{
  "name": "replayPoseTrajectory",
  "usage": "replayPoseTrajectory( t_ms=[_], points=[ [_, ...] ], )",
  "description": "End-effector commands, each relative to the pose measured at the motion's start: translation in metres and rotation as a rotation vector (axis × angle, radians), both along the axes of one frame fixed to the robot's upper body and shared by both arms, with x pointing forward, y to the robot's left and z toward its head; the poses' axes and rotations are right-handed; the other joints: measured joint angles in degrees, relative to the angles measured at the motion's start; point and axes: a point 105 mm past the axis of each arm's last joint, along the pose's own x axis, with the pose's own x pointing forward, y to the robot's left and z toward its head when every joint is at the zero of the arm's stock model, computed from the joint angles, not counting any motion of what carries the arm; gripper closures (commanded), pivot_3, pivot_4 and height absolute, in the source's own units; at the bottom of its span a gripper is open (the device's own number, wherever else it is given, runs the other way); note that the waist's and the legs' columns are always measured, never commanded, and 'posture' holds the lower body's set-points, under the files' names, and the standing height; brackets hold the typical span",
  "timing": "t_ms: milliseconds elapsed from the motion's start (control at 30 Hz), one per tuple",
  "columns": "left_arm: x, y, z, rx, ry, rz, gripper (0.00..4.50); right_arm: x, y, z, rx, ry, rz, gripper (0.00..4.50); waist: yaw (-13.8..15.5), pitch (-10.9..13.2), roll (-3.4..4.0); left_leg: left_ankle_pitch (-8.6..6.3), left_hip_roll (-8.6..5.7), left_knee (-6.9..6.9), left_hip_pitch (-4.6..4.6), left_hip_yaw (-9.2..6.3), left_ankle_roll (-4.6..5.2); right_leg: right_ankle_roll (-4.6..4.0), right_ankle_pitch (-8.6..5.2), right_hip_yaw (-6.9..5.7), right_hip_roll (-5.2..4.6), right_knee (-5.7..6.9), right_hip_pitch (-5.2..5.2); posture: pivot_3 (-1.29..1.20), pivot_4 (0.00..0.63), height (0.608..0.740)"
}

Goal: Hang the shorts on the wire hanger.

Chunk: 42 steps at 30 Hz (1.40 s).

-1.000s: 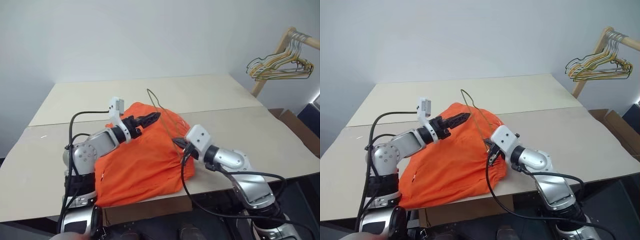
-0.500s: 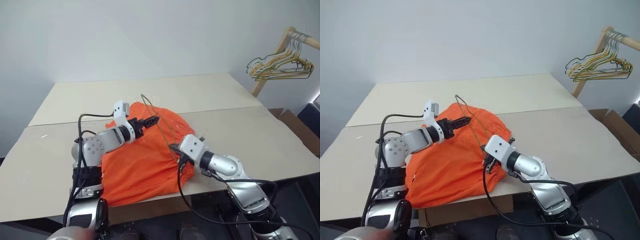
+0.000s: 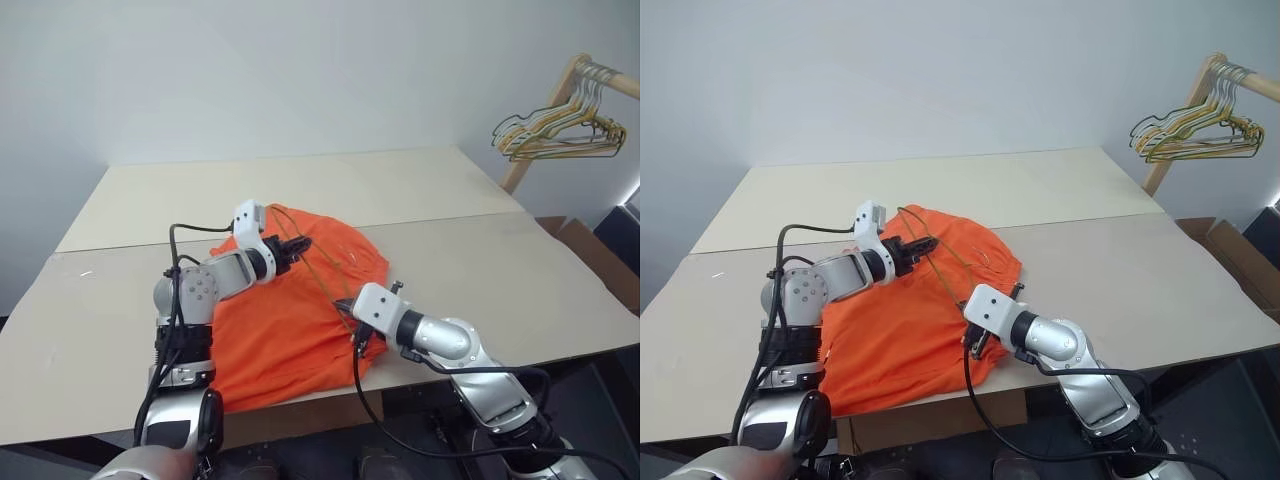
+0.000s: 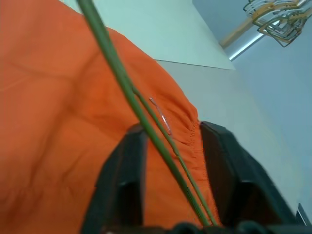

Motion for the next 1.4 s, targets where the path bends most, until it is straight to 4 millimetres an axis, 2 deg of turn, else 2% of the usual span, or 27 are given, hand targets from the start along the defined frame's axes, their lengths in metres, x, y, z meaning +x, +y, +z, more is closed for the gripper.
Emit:
replayPoseTrajectory(
  t_ms=[33, 67, 133, 233, 300, 400, 500, 567, 633, 733, 833, 933, 1000, 1067, 1100, 1233, 1400],
  points=[
    [0.006, 0.001, 0.021, -0.018, -0.072, 0.015, 3.92, 0.000, 0.002, 0.011, 0.006, -0.067, 0.017, 4.50, 0.00, 0.03, -0.05, 0.00, 0.00, 0.00, 0.00, 0.00, 0.00, 0.00, 0.00, 0.00, 0.00, 0.00, 0.00, -0.06, 0.000, 0.740],
    [0.006, 0.002, 0.023, -0.013, -0.082, 0.016, 4.21, 0.001, 0.002, 0.011, 0.004, -0.071, 0.016, 4.50, 0.03, 0.04, -0.09, 0.00, 0.00, 0.00, -0.01, 0.00, 0.00, 0.00, 0.00, 0.00, 0.00, -0.01, 0.00, -0.06, 0.000, 0.740],
    [0.006, 0.003, 0.026, -0.017, -0.094, 0.019, 4.49, 0.002, 0.003, 0.012, 0.002, -0.082, 0.014, 4.50, 0.03, 0.04, -0.10, 0.00, -0.02, 0.00, -0.02, 0.00, 0.00, 0.00, 0.00, 0.00, -0.02, -0.01, -0.01, -0.06, 0.000, 0.740],
    [0.007, 0.005, 0.035, -0.027, -0.141, 0.025, 4.49, 0.002, 0.004, 0.015, -0.005, -0.119, 0.026, 4.50, -0.05, 0.04, -0.10, 0.00, -0.02, 0.00, -0.01, 0.00, 0.00, 0.00, 0.00, 0.00, -0.02, -0.01, 0.00, -0.06, 0.000, 0.740],
    [0.004, 0.004, 0.053, -0.057, -0.249, 0.003, 4.49, 0.003, 0.005, 0.021, -0.011, -0.179, 0.029, 4.50, -0.08, 0.05, -0.11, 0.00, -0.01, 0.00, -0.01, 0.00, 0.00, 0.00, 0.00, 0.00, -0.01, 0.00, -0.01, -0.06, 0.000, 0.740],
    [-0.006, 0.005, 0.087, -0.193, -0.379, -0.050, 4.49, 0.002, 0.006, 0.037, 0.006, -0.268, 0.049, 4.50, -0.10, 0.05, -0.11, 0.00, 0.00, -0.01, -0.03, 0.01, -0.01, -0.01, 0.00, 0.00, -0.01, -0.01, -0.04, -0.06, 0.000, 0.740],
    [-0.020, 0.012, 0.124, -0.315, -0.514, -0.100, 4.49, -0.001, 0.003, 0.070, 0.102, -0.323, 0.066, 4.50, -0.10, 0.06, -0.11, 0.00, 0.00, 0.00, -0.03, 0.01, -0.02, 0.00, 0.00, 0.00, -0.02, -0.01, -0.03, -0.06, 0.000, 0.740],
    [-0.036, 0.016, 0.148, -0.369, -0.631, -0.167, 4.49, -0.003, -0.002, 0.092, 0.185, -0.335, 0.076, 4.50, -0.09, 0.06, -0.13, 0.00, 0.02, 0.00, -0.02, 0.00, -0.01, 0.00, 0.01, 0.01, -0.01, 0.00, -0.02, -0.06, 0.000, 0.740],
    [-0.048, 0.018, 0.161, -0.382, -0.711, -0.224, 4.49, -0.005, -0.006, 0.104, 0.234, -0.335, 0.094, 4.50, -0.13, 0.07, -0.13, 0.00, 0.04, 0.00, -0.02, 0.00, -0.02, -0.01, 0.00, 0.00, 0.01, 0.00, -0.02, -0.06, 0.000, 0.740],
    [-0.067, 0.022, 0.176, -0.399, -0.832, -0.305, 4.50, -0.012, -0.010, 0.112, 0.307, -0.293, 0.149, 3.88, -0.10, 0.07, -0.13, 0.00, 0.04, 0.00, -0.01, 0.00, -0.01, 0.00, 0.00, 0.00, 0.00, -0.04, 0.02, -0.06, 0.000, 0.740],
    [-0.083, 0.026, 0.186, -0.399, -0.923, -0.379, 4.50, -0.023, -0.012, 0.120, 0.395, -0.260, 0.221, 2.82, -0.07, 0.07, -0.13, 0.00, 0.04, 0.00, 0.03, 0.02, -0.01, -0.01, 0.00, -0.01, 0.00, -0.03, 0.06, -0.06, 0.000, 0.740],
    [-0.090, 0.032, 0.191, -0.392, -0.969, -0.403, 4.50, -0.027, -0.016, 0.126, 0.473, -0.219, 0.252, 1.71, -0.08, 0.07, -0.13, 0.00, 0.04, 0.01, 0.04, 0.03, -0.01, -0.01, 0.00, -0.02, 0.00, -0.03, 0.08, -0.05, 0.000, 0.740],
    [-0.095, 0.035, 0.192, -0.396, -0.995, -0.431, 4.50, -0.026, -0.020, 0.126, 0.517, -0.137, 0.258, 0.92, -0.10, 0.07, -0.13, 0.00, 0.04, 0.01, 0.05, 0.03, -0.01, 0.00, 0.00, -0.02, 0.01, -0.03, 0.08, -0.05, 0.000, 0.740],
    [-0.103, 0.037, 0.192, -0.388, -1.025, -0.481, 4.50, -0.022, -0.027, 0.126, 0.591, 0.046, 0.273, 0.24, -0.11, 0.08, -0.13, 0.00, 0.07, 0.01, 0.05, 0.03, -0.01, -0.01, 0.00, -0.02, 0.02, -0.03, 0.08, -0.05, 0.000, 0.740],
    [-0.107, 0.038, 0.192, -0.381, -1.039, -0.505, 4.50, -0.020, -0.033, 0.126, 0.627, 0.146, 0.284, 0.06, -0.11, 0.08, -0.13, 0.00, 0.07, 0.01, 0.04, 0.03, -0.01, -0.02, 0.00, -0.02, 0.01, -0.02, 0.06, -0.05, 0.000, 0.740],
    [-0.117, 0.047, 0.192, -0.390, -1.090, -0.575, 4.50, -0.021, -0.053, 0.119, 0.649, 0.459, 0.350, 0.06, -0.10, 0.09, -0.16, 0.00, 0.10, 0.00, 0.04, 0.07, 0.01, -0.04, 0.00, -0.02, 0.03, -0.06, 0.07, -0.05, 0.000, 0.740],
    [-0.124, 0.052, 0.193, -0.452, -1.135, -0.647, 4.50, -0.025, -0.058, 0.112, 0.649, 0.701, 0.494, 0.06, -0.13, 0.10, -0.17, 0.00, 0.14, 0.00, 0.04, 0.20, 0.01, -0.06, -0.01, -0.05, 0.08, -0.08, 0.08, -0.06, 0.000, 0.740]
  ],
)
